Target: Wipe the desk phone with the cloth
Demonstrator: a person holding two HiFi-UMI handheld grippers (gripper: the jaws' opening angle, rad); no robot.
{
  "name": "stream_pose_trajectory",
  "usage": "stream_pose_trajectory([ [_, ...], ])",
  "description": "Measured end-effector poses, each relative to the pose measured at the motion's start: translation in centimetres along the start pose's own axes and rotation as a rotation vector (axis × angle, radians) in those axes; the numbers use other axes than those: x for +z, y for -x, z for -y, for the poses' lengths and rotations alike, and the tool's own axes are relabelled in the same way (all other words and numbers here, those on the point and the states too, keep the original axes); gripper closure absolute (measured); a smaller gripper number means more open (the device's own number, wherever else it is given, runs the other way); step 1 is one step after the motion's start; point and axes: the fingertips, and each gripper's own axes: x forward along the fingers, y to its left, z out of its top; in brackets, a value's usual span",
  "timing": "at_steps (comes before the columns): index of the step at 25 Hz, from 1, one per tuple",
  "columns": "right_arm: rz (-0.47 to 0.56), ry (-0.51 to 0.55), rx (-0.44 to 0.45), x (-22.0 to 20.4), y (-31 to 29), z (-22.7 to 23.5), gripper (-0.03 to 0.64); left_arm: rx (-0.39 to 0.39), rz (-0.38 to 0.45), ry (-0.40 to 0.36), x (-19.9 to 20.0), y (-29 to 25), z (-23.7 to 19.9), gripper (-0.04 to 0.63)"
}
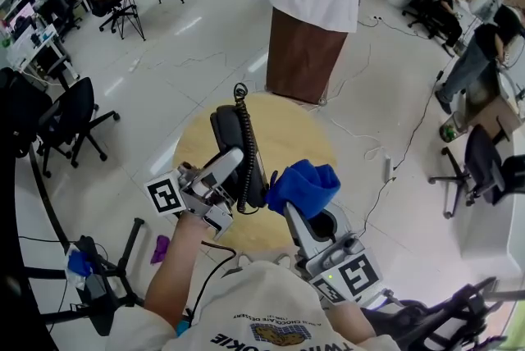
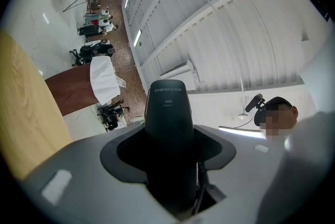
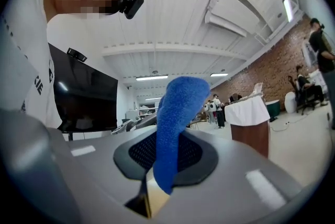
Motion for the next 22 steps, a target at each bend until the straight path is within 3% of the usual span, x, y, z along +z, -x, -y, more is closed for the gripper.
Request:
stream_pose_trajectory([
  [6,0.000,-0.059,0.009,-0.5,-0.6,0.7,0.557,-0.014,-0.043,-0.036,-1.3,-0.4,0.7,0.342],
  [22,0.053,-0.066,-0.015,1.6,-2.9,3.9,0.558,-0.036,-0.195,-0.117,-5.4,-1.6,2.5,0.342],
])
